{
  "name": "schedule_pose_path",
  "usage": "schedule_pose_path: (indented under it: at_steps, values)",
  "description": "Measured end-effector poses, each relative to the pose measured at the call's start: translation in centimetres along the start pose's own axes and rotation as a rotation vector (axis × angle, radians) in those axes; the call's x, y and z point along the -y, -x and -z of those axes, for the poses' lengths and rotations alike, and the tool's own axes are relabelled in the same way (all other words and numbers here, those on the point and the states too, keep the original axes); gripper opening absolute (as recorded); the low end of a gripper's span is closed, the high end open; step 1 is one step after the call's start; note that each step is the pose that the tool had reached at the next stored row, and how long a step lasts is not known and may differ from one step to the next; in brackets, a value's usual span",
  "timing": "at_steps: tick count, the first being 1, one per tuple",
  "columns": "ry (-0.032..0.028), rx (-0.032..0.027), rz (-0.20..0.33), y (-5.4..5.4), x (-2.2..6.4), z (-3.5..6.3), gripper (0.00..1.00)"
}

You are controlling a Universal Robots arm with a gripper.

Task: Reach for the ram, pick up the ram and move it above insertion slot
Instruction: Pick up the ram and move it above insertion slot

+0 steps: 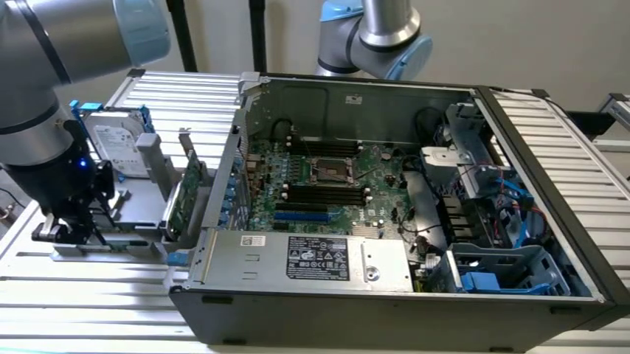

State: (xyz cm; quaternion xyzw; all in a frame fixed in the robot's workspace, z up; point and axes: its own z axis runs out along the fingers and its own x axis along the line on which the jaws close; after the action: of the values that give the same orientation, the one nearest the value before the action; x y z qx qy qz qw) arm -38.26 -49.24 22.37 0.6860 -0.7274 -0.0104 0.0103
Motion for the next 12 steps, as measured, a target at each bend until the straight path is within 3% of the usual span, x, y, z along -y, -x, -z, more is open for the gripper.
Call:
schedule_pose_path:
  at_steps: [12]
  values:
    - [-0.0001, 0.0000, 0.000, 0.0, -0.02, -1.49, 0.36]
